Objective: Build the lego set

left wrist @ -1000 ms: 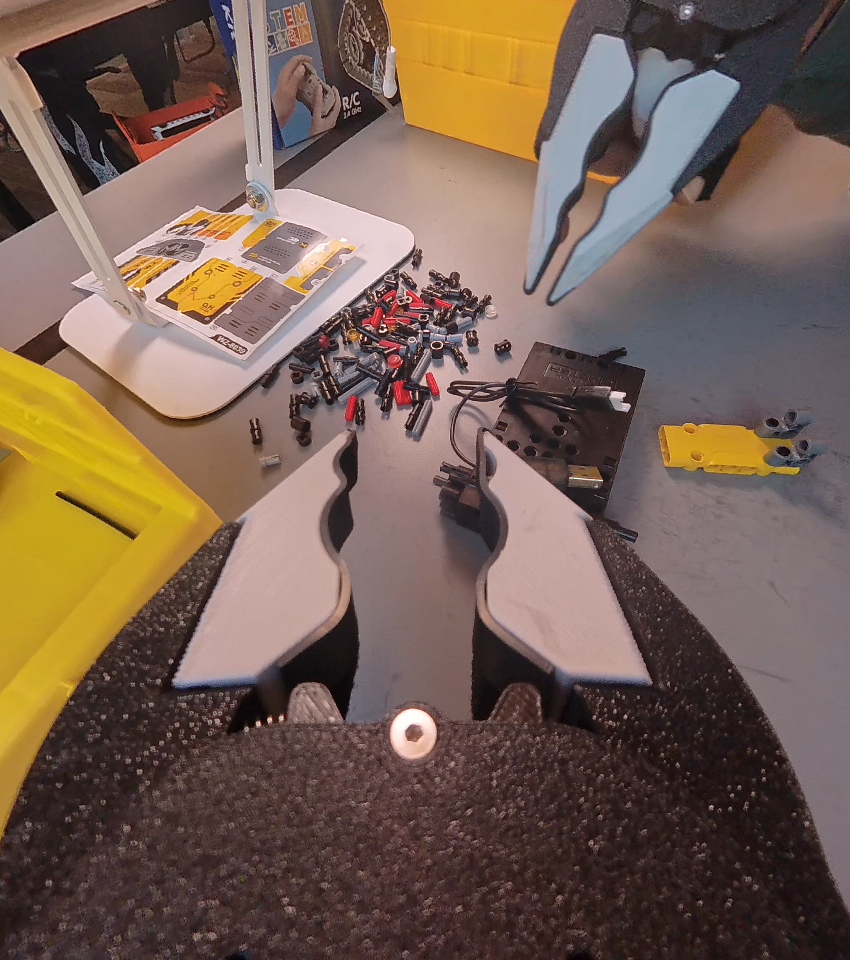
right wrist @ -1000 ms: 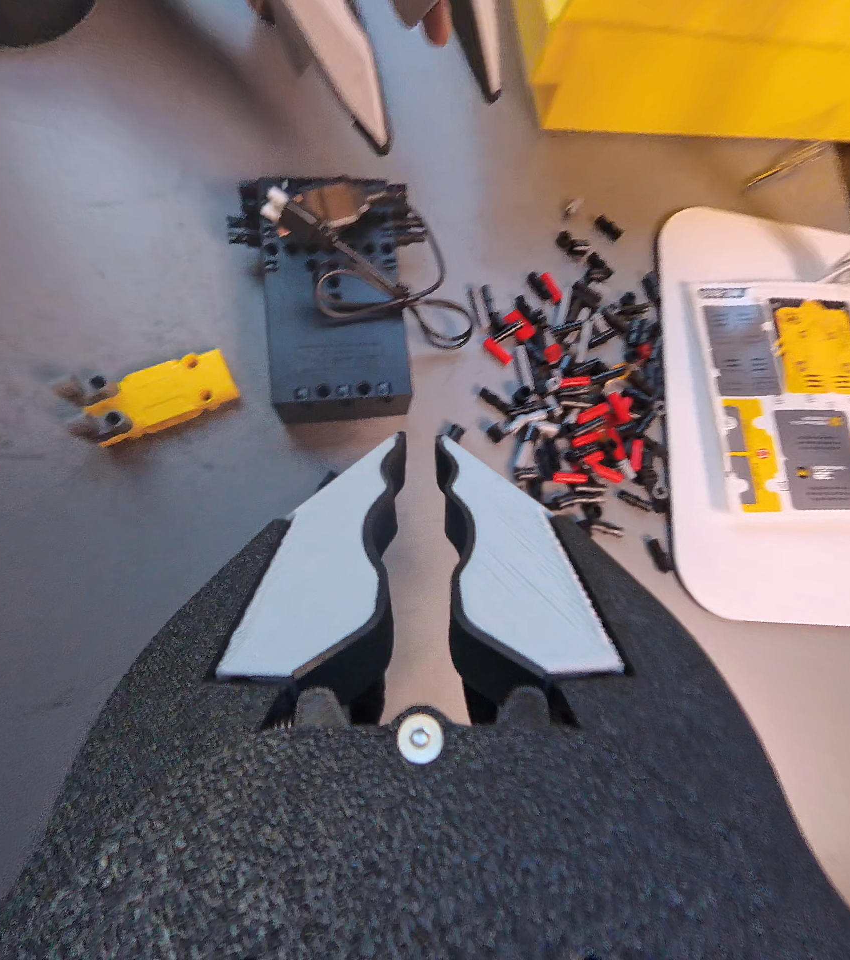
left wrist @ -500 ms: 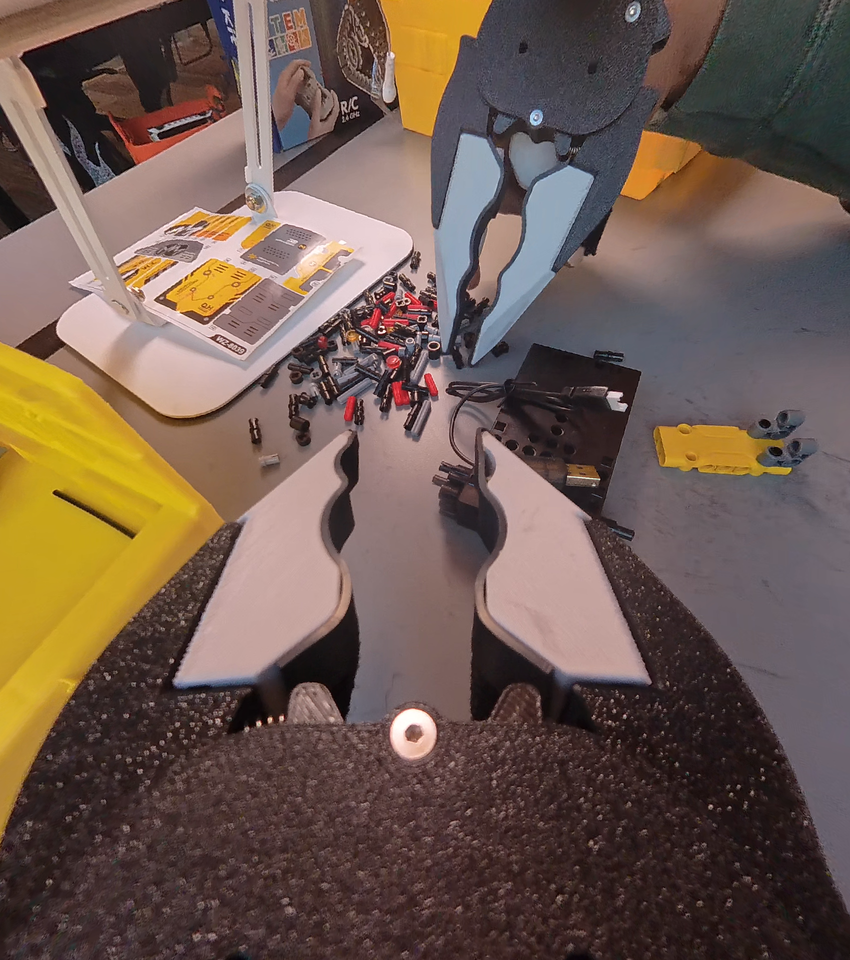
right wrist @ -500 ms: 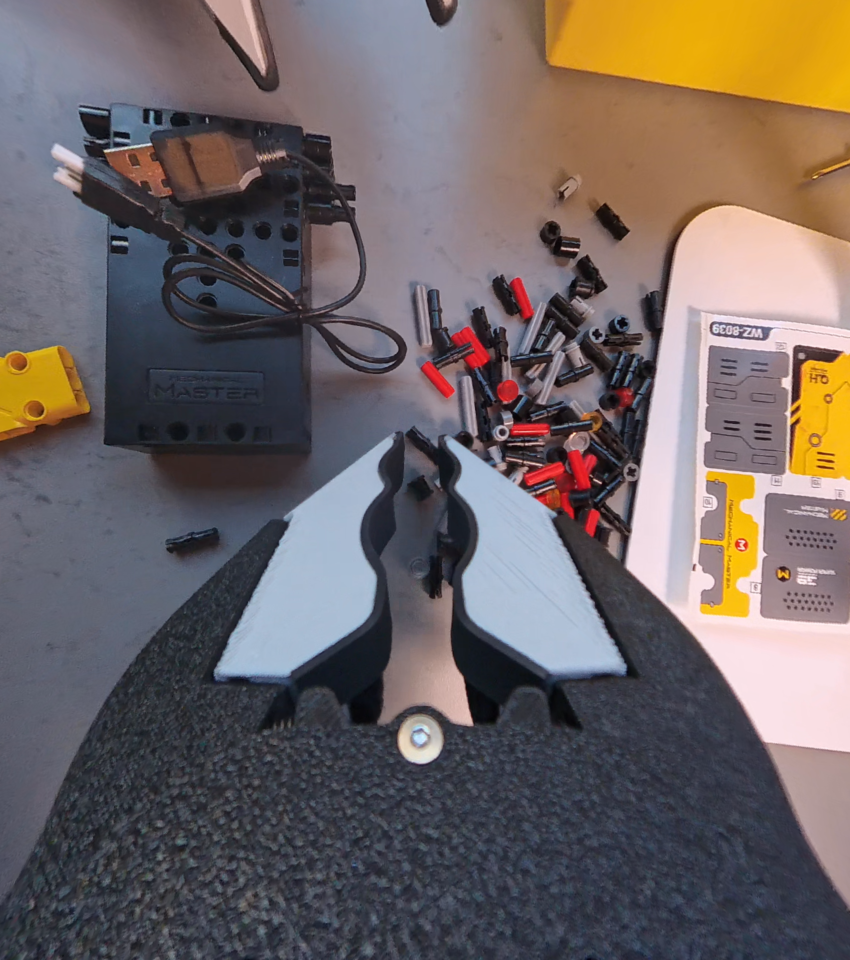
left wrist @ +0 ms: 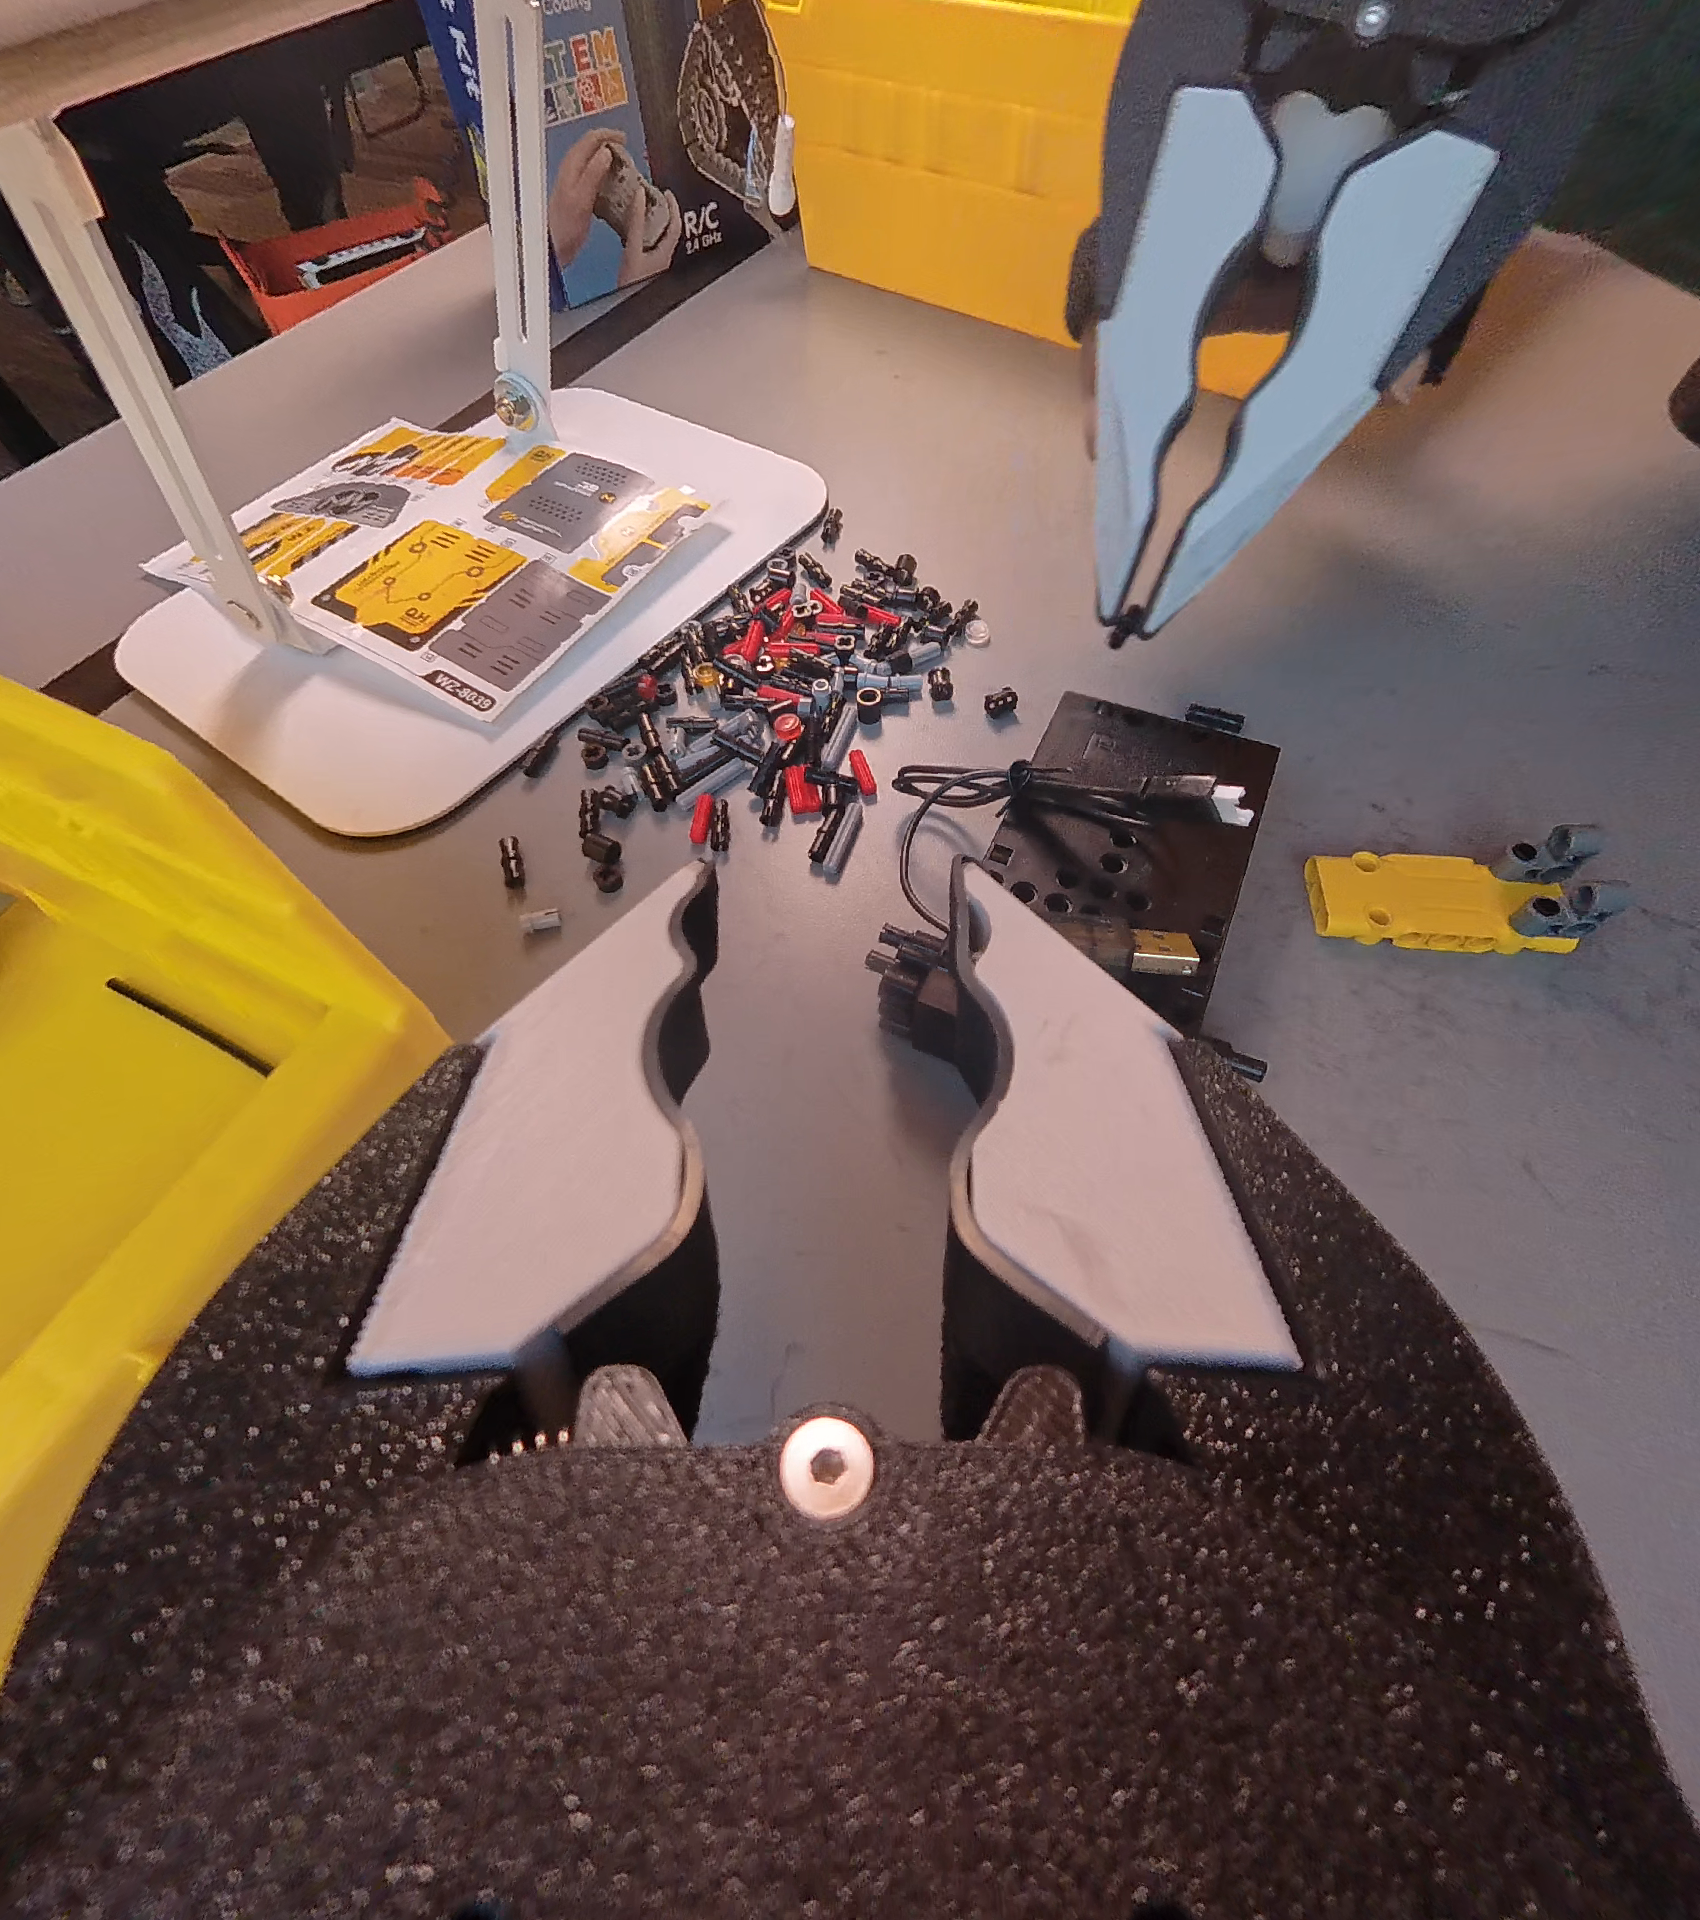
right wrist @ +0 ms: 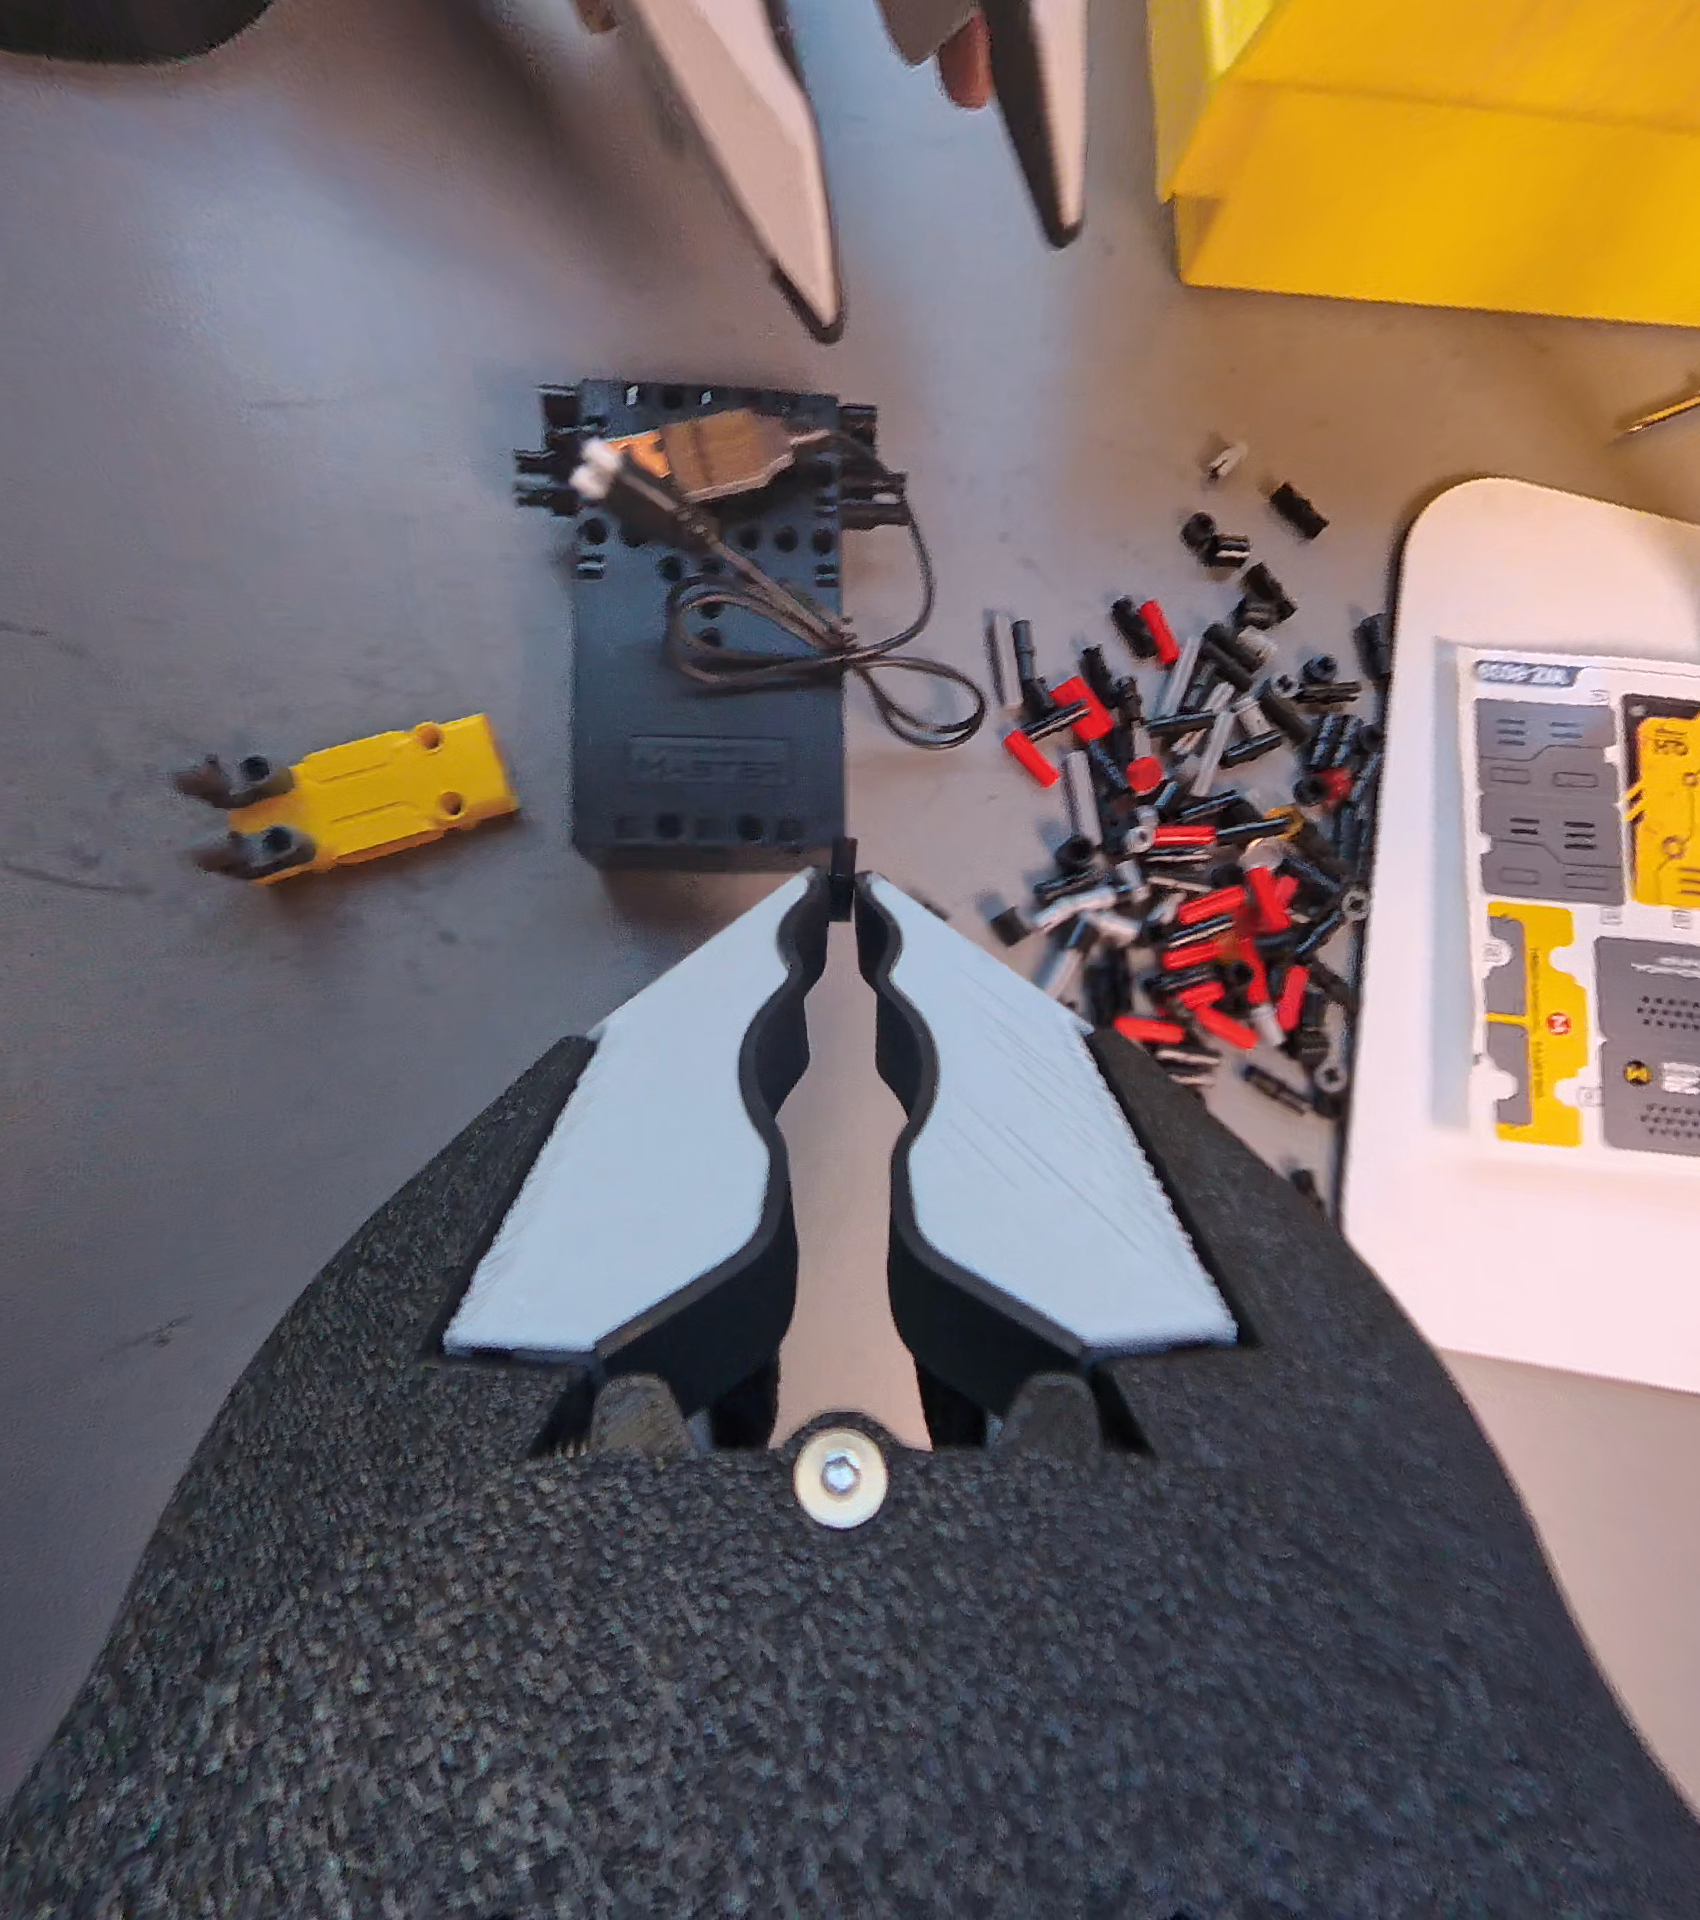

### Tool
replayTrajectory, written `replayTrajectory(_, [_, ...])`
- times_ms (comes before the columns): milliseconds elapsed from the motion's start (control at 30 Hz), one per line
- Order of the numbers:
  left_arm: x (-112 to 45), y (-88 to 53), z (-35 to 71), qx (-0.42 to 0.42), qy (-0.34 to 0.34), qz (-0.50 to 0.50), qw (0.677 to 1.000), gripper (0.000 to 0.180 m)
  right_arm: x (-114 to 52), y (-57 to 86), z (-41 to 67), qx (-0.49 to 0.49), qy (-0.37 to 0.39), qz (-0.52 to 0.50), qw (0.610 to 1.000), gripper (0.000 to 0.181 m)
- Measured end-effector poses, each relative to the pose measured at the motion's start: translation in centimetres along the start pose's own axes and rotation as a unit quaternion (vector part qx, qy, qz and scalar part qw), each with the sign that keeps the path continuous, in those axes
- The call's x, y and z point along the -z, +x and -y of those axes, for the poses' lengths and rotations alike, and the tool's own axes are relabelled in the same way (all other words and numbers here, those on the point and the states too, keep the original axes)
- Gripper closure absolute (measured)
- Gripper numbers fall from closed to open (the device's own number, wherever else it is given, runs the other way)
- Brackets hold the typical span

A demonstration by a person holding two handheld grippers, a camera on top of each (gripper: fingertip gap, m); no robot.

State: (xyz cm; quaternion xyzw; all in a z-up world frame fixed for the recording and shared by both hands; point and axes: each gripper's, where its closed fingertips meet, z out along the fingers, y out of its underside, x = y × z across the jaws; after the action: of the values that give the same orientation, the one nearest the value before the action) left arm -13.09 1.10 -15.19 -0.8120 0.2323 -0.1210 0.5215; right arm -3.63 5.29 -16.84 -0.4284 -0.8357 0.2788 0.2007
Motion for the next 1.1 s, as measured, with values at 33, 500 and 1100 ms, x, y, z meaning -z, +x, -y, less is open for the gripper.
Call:
replayTrajectory(33, [0.0,0.0,0.0,-0.001,-0.002,0.000,1.000,0.136,0.3,-1.1,-0.5,0.000,-0.005,0.004,1.000,0.178])
replayTrajectory(500, [-0.4,0.0,-0.5,-0.017,-0.020,0.016,1.000,0.136,-0.4,-4.9,-4.4,-0.022,-0.036,-0.009,0.999,0.177])
replayTrajectory(1100, [-0.7,0.3,-0.8,-0.033,-0.034,0.017,0.999,0.136,-1.4,-4.2,-3.3,-0.046,0.002,-0.007,0.999,0.165])
